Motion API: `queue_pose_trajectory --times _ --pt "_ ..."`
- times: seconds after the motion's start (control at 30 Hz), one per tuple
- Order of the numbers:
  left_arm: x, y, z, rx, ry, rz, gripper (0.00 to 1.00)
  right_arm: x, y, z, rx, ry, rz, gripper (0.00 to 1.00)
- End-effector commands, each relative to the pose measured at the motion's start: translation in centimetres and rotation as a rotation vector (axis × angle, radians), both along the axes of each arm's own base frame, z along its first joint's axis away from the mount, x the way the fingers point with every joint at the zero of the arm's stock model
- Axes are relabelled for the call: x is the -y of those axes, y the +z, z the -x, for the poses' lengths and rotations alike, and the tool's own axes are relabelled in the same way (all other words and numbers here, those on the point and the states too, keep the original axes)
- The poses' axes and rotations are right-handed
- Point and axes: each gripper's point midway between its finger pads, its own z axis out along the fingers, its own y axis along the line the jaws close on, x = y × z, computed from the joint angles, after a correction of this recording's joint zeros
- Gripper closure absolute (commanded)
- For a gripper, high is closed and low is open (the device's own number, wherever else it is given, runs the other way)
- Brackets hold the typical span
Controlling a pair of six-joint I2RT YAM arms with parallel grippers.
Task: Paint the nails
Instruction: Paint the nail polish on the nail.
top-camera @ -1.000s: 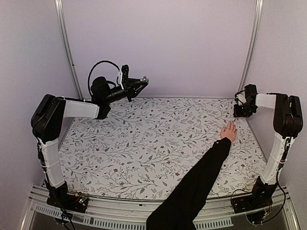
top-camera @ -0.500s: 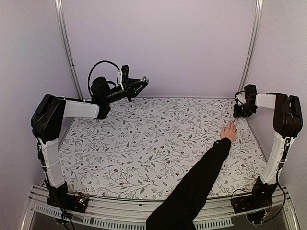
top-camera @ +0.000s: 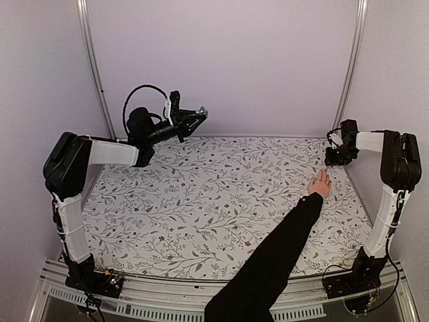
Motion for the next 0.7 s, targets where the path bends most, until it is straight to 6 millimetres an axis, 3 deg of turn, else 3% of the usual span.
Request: queue_pose_trajectory --times 0.0,0.67 --pt "-0.79 1.11 -0.16 0.031 0.018 0.014 1.0 -0.52 0.31 -0.96 0.017 0.011 -0.014 1.0" --pt "-0.83 1.2 -0.13 0.033 0.019 0.013 1.0 -0.81 0.51 -1.84 0.03 0.019 -0.027 1.0"
